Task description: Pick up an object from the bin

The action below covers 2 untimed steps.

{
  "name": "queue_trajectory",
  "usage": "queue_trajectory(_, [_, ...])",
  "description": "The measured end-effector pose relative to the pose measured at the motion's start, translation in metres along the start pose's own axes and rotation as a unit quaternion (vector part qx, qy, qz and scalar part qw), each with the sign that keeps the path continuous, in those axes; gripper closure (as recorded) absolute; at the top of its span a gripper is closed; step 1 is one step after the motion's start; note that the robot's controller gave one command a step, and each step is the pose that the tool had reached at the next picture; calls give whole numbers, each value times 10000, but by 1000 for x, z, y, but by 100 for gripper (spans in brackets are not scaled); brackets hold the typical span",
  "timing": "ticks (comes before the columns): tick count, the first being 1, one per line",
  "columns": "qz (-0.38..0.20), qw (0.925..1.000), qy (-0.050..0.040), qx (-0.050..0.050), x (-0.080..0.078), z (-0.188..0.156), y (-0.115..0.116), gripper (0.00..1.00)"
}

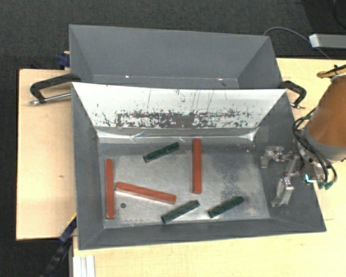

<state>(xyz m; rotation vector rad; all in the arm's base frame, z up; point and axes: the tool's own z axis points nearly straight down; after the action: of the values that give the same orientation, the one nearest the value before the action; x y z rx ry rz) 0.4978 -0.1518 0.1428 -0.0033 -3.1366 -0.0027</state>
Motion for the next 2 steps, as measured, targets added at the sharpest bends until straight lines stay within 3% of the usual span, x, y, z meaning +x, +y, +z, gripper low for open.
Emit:
queue_trajectory(1, [-11,10000,-31,6,-2,-4,1,0])
queue_trajectory(2, [-971,9952,-73,27,0,36,6,0])
